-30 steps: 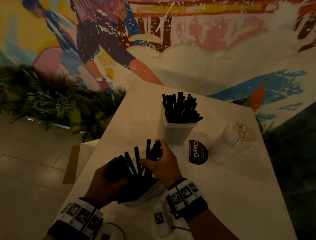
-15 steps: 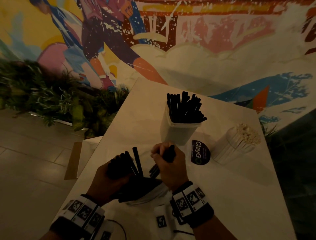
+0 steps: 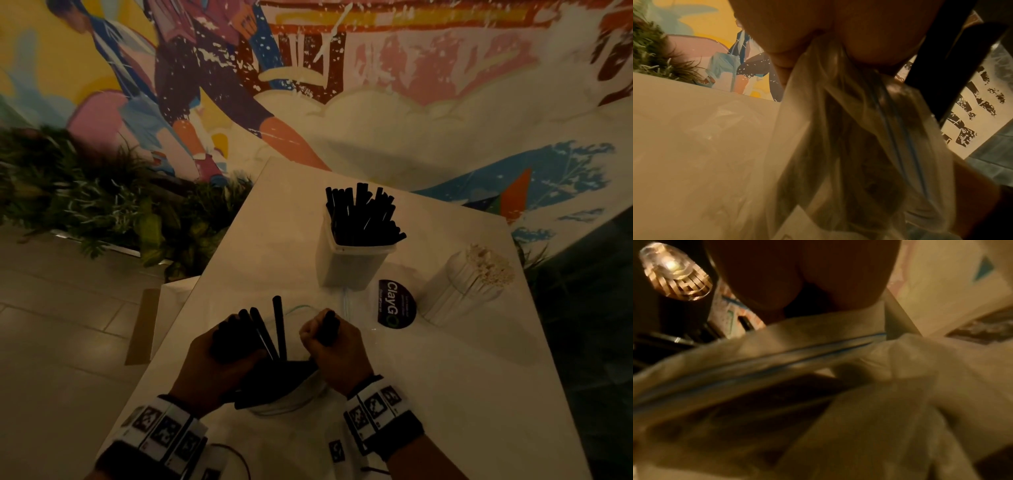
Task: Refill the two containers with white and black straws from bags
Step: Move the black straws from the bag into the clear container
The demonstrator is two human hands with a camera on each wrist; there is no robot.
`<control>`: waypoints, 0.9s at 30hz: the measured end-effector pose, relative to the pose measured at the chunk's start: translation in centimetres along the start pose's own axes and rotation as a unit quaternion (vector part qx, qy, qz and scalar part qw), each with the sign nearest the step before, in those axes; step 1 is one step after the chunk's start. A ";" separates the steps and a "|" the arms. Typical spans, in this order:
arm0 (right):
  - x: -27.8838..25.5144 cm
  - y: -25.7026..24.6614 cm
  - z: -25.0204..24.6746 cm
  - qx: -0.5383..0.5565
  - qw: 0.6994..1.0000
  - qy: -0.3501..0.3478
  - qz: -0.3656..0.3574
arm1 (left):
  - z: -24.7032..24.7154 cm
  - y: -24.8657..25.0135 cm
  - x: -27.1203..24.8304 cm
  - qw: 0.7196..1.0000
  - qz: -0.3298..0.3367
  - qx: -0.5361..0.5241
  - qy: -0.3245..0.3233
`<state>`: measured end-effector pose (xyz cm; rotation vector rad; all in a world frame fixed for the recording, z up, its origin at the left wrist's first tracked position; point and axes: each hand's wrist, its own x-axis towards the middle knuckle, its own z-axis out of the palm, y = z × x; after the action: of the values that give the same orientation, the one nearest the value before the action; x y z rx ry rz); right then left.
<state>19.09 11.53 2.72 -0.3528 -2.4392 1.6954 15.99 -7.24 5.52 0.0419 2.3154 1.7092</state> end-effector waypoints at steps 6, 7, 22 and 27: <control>0.0 0.1 -0.2 0.022 1.000 -0.006 -0.003 | -0.3 -0.5 0.0 1.000 0.005 -0.001 -0.002; -0.1 0.0 -0.3 0.030 0.999 -0.002 -0.014 | -0.3 -0.6 0.0 1.000 0.007 -0.002 0.000; -0.6 -8.7 -5.8 0.227 0.946 0.163 -0.167 | -0.4 -0.3 0.2 1.000 -0.015 -0.011 -0.004; 2.5 -14.9 -9.8 0.243 0.899 0.199 -0.304 | -0.4 -0.6 0.1 0.998 -0.025 -0.049 -0.010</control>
<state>17.57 16.08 20.09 0.1180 -1.5333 1.6453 15.87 -7.75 5.08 -0.0163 2.1956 1.7868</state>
